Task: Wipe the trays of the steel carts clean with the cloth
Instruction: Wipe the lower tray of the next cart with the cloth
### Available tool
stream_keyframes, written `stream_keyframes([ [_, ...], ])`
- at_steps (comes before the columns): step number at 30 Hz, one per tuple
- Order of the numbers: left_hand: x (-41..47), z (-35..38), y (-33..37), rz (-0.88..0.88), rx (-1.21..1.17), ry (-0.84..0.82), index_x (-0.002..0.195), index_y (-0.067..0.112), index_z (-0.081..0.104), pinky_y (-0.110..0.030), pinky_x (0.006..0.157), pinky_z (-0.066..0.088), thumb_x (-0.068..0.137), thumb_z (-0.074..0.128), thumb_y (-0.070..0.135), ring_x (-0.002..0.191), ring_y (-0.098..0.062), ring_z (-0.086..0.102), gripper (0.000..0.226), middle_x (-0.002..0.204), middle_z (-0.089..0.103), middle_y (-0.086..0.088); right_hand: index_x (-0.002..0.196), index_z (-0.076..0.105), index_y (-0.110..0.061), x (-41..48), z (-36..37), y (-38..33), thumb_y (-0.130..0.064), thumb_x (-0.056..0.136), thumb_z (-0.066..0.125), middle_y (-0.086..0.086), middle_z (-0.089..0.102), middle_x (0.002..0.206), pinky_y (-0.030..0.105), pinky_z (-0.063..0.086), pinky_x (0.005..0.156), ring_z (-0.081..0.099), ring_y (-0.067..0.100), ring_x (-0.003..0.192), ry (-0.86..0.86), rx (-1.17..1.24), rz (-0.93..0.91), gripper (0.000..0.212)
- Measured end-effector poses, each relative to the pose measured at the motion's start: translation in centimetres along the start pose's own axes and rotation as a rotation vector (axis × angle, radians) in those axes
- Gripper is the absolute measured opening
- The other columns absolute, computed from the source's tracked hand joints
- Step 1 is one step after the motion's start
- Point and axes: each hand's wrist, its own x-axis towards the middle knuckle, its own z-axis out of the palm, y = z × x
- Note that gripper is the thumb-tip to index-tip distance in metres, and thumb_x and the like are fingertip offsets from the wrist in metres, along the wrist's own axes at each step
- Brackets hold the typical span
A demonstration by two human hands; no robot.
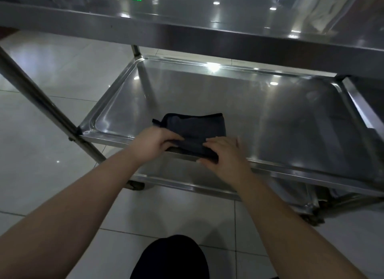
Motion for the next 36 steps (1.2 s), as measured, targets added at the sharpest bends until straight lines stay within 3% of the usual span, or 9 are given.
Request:
stream_keyframes([
  [3,1.4,-1.3,1.8,-0.01,0.0,0.094,0.11,0.013,0.072,-0.026,0.08,0.044,0.089,0.062,0.003,0.096,-0.029,0.067,0.026,0.107,0.073,-0.007,0.14,0.047,-0.029,1.0,-0.5,-0.8,-0.066,0.083,0.058,-0.005,0.052,0.136,0.058,0.012,0.116,0.043,0.022,0.129,-0.033,-0.106,0.056,0.069],
  [7,1.8,-3.0,4.8,-0.004,-0.019,0.25,0.114,0.011,0.068,-0.04,0.087,0.049,0.089,0.057,-0.002,0.1,-0.031,0.064,0.03,0.108,0.07,-0.009,0.111,0.065,-0.015,2.3,-3.8,-1.2,-0.026,0.09,0.064,0.008,0.063,0.105,0.038,0.042,0.084,0.056,0.031,0.101,0.213,-0.036,0.023,0.023],
  [10,0.5,-3.7,6.9,0.1,-0.067,0.359,0.115,0.008,0.065,-0.023,0.09,0.044,0.092,0.053,-0.001,0.102,-0.021,0.06,0.028,0.11,0.067,-0.006,0.102,0.067,-0.009,0.1,-7.7,-0.6,-0.007,0.086,0.062,0.008,0.065,0.099,0.031,0.042,0.078,0.058,0.025,0.093,0.381,0.236,-0.106,0.017],
  [13,-1.5,-2.4,9.3,0.217,-0.095,0.385,0.116,0.011,0.063,-0.003,0.089,0.033,0.092,0.055,0.014,0.098,-0.008,0.056,0.025,0.107,0.064,0.004,0.109,0.064,-0.013,-4.8,-10.1,0.5,-0.011,0.085,0.055,-0.002,0.064,0.103,0.028,0.045,0.078,0.059,0.017,0.094,0.354,0.295,-0.182,0.025],
  [17,-2.8,4.3,11.4,0.267,-0.248,0.171,0.117,0.014,0.067,-0.001,0.088,0.034,0.085,0.066,0.039,0.098,0.008,0.051,0.04,0.104,0.061,0.017,0.108,0.065,-0.018,-11.3,-8.0,4.9,-0.008,0.084,0.056,-0.013,0.064,0.097,0.015,0.043,0.077,0.057,0.001,0.091,0.215,0.31,-0.138,0.028],
  [20,-3.3,11.8,11.4,0.195,-0.338,-0.058,0.115,0.015,0.069,-0.001,0.081,0.036,0.085,0.073,0.027,0.091,0.008,0.053,0.032,0.095,0.056,0.027,0.102,0.065,-0.028,-15.7,-2.5,8.8,0.001,0.085,0.062,-0.029,0.057,0.089,0.006,0.04,0.073,0.054,-0.011,0.085,0.049,0.372,0.026,0.033],
  [25,-3.8,24.0,10.6,0.084,-0.382,-0.342,0.108,0.021,0.073,-0.019,0.081,0.05,0.087,0.068,0.004,0.091,0.0,0.063,0.028,0.1,0.071,0.014,0.105,0.068,-0.017,-22.0,8.0,14.8,0.007,0.085,0.059,-0.005,0.066,0.094,0.017,0.045,0.075,0.061,0.015,0.089,-0.093,0.36,0.29,0.032],
  [29,-2.9,30.2,10.3,0.044,-0.392,-0.426,0.103,0.023,0.073,-0.007,0.074,0.044,0.082,0.067,0.001,0.09,0.001,0.061,0.031,0.097,0.071,0.012,0.104,0.067,-0.021,-24.8,12.9,17.7,0.001,0.087,0.058,-0.006,0.065,0.093,0.015,0.042,0.071,0.058,0.01,0.084,-0.057,0.327,0.393,0.029],
  [36,-0.8,34.1,11.6,-0.266,-0.712,-0.495,0.086,0.023,0.075,-0.011,0.067,0.05,0.079,0.076,0.002,0.081,0.0,0.069,0.023,0.084,0.075,0.009,0.096,0.065,-0.027,-27.1,13.2,20.6,-0.012,0.09,0.057,-0.015,0.065,0.087,0.024,0.048,0.071,0.06,0.002,0.081,-0.036,0.374,0.477,0.019],
])
